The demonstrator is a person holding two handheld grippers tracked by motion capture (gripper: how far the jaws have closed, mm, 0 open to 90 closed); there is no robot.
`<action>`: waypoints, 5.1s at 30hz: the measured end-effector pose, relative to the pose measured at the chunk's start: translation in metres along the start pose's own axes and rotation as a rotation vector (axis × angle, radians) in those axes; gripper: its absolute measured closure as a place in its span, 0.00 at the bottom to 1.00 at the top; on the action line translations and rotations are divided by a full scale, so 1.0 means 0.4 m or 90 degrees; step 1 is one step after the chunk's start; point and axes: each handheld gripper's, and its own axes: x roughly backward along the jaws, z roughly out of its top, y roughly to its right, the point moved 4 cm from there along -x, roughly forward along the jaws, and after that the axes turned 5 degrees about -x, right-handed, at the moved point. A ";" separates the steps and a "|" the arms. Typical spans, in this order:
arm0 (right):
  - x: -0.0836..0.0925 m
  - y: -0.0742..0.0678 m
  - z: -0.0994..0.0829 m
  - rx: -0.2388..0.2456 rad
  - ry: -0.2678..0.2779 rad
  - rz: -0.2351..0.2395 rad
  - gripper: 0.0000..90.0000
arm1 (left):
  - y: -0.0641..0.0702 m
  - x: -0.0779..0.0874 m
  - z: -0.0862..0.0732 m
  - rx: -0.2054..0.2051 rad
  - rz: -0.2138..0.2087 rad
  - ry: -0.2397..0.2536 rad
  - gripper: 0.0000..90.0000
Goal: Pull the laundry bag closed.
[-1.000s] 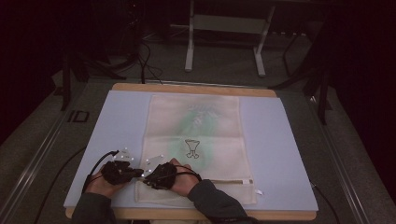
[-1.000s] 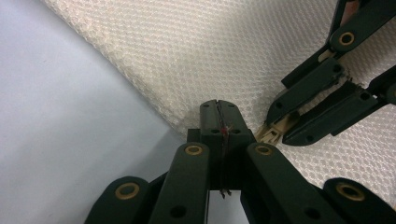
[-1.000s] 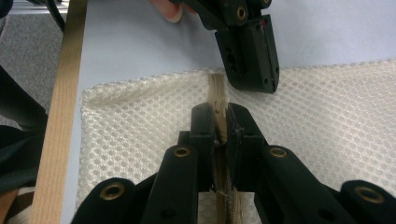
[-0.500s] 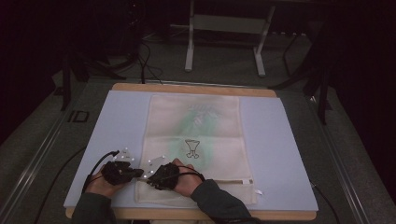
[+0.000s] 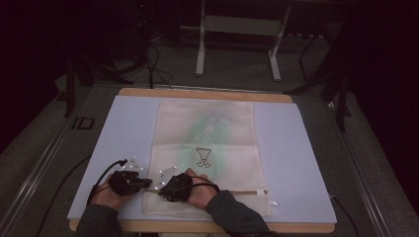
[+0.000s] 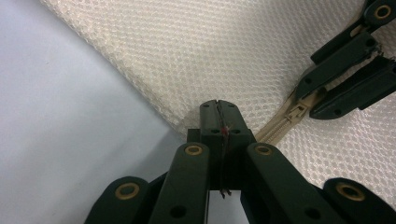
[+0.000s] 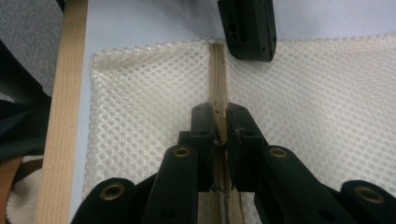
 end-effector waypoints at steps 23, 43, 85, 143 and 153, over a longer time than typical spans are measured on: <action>0.030 0.002 -0.036 0.009 -0.008 -0.009 0.92 | 0.003 0.000 0.002 -0.005 0.006 -0.007 1.00; 0.049 0.006 -0.060 0.006 -0.010 -0.010 0.92 | 0.002 0.000 0.002 -0.003 0.005 -0.006 1.00; 0.091 0.016 -0.106 -0.006 -0.020 -0.018 0.92 | 0.001 0.000 0.002 -0.002 0.001 -0.007 1.00; 0.156 0.030 -0.175 -0.017 -0.037 -0.029 0.92 | -0.002 -0.001 0.002 0.005 -0.004 -0.005 1.00; 0.168 0.034 -0.193 -0.025 -0.038 -0.031 0.92 | -0.002 -0.001 0.002 0.006 -0.004 -0.005 1.00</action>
